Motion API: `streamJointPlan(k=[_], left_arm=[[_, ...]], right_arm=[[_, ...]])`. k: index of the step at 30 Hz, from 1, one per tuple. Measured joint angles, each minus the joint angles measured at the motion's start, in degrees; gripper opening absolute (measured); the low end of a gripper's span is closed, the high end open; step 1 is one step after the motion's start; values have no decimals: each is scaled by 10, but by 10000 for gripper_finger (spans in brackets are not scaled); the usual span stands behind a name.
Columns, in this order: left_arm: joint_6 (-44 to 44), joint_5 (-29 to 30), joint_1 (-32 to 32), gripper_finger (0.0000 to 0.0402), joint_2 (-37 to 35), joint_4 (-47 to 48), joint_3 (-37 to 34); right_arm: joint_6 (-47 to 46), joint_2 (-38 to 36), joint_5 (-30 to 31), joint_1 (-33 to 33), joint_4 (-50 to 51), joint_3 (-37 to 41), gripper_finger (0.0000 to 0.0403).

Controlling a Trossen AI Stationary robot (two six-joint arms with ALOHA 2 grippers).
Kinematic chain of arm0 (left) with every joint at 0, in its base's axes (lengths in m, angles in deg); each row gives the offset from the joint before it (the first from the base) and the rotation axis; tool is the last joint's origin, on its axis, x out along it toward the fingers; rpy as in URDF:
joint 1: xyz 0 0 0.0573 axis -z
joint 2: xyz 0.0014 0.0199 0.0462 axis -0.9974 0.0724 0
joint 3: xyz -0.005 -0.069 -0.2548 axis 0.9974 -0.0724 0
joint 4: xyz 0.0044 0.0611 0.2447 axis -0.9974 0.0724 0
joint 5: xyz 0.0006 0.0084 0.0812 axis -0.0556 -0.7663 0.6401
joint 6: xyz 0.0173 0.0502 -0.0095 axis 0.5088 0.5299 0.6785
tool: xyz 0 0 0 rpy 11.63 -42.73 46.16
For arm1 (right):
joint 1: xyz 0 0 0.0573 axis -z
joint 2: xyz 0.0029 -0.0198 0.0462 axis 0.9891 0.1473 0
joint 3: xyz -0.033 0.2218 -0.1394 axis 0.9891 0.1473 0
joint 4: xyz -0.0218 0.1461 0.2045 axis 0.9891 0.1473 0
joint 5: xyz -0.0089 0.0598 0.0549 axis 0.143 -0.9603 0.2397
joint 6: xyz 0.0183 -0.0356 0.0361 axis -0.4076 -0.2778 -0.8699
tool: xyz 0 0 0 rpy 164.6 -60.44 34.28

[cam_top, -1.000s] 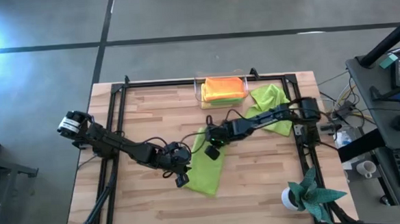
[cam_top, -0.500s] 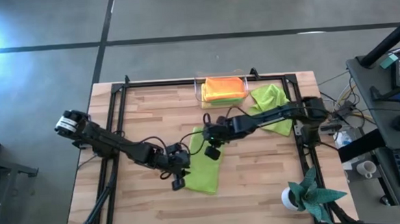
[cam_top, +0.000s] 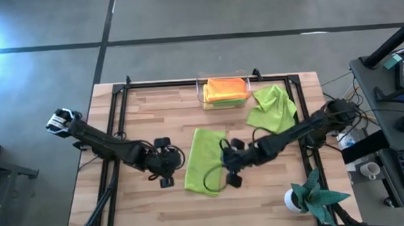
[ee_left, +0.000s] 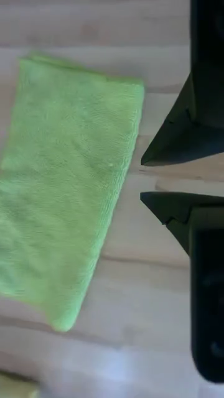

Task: Fold microfiber towels
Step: Fold the light green microfiber cloth

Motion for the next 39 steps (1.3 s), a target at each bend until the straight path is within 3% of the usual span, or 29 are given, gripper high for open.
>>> streamJointPlan(k=[8,14,20,24,31,39], left_arm=[[87,-17,0,58,-21,27,19],[106,-53,2,94,-24,26,17],[106,-54,7,151,-21,26,10],[106,-54,7,176,-3,18,6],[165,-62,14,180,52,-41,3],[170,-61,48,180,103,-95,2]], right_arm=[[-96,29,0,-55,-12,-25,9],[-160,43,-9,-79,-12,-62,21],[-204,43,-18,-83,-14,-84,74],[-199,43,-17,-88,-15,-87,118],[-178,43,-15,-89,-17,-84,181],[-92,43,17,-92,-17,-82,200]])
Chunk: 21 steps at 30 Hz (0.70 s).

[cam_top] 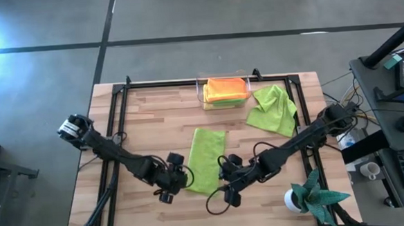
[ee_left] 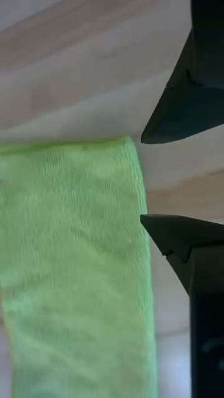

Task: Fold microfiber towels
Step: Fold the light green microfiber cloth

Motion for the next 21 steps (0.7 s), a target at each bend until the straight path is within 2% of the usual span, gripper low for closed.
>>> streamJointPlan(k=[5,12,17,21], left_arm=[[14,2,18,180,28,-37,0],[59,4,19,180,75,-104,0],[55,-23,23,180,93,-106,0],[56,-20,27,180,107,-109,-1]], right_arm=[[10,0,40,0,-2,2,201],[18,0,43,0,-13,15,201],[16,0,43,0,-60,34,201],[24,0,43,0,-93,51,201]])
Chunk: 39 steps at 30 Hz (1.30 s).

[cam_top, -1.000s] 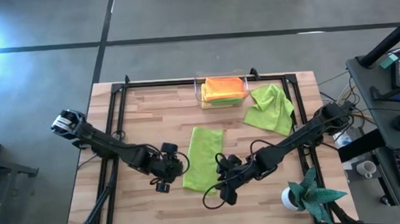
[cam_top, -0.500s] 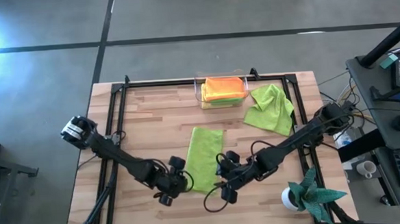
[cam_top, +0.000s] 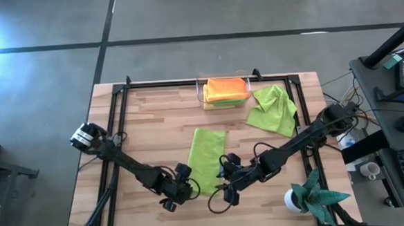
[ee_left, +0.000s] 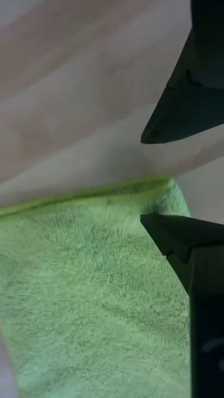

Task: Fold microfiber towels
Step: Fold the light green microfiber cloth

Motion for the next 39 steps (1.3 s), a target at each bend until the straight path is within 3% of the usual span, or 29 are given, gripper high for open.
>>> streamJointPlan(k=[15,20,27,39], left_arm=[[-2,32,-1,175,45,-22,2],[-2,32,0,128,45,-26,2],[-1,48,-1,15,45,-27,1],[-23,-6,-1,2,35,-23,37]], right_arm=[[9,0,-2,0,-30,16,201],[9,0,-4,-4,-29,20,201],[9,0,-5,-10,-40,20,201],[13,0,-25,-17,-44,20,201]])
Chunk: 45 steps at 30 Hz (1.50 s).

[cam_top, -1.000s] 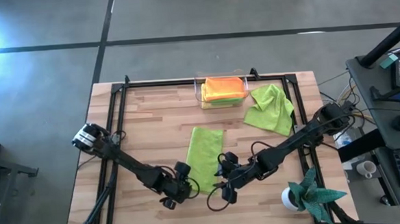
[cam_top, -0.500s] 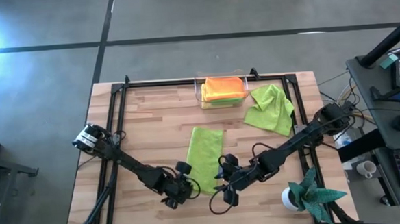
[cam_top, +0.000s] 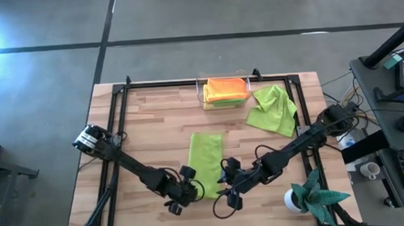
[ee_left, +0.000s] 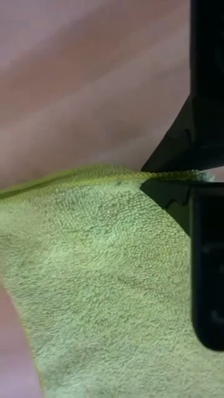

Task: Fold microfiber towels
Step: Fold the light green microfiber cloth

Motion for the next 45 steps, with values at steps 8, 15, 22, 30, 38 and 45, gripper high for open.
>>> streamJointPlan(k=[8,15,22,30,38,45], left_arm=[[-81,-16,-3,1,-12,-2,17],[-179,-16,-11,0,-12,-2,19],[-232,-18,-20,0,-12,-3,19],[-247,-40,-30,0,-12,-2,19],[-247,-46,-41,0,-13,-3,19],[-247,-56,-46,0,-13,-3,22]], right_arm=[[49,0,-11,0,4,-2,201],[79,0,-14,-7,2,-2,201],[104,7,-10,-6,-29,1,201],[94,58,-26,-9,-77,2,201],[73,87,-27,-10,-94,1,201],[59,129,-43,-10,-93,-10,201]])
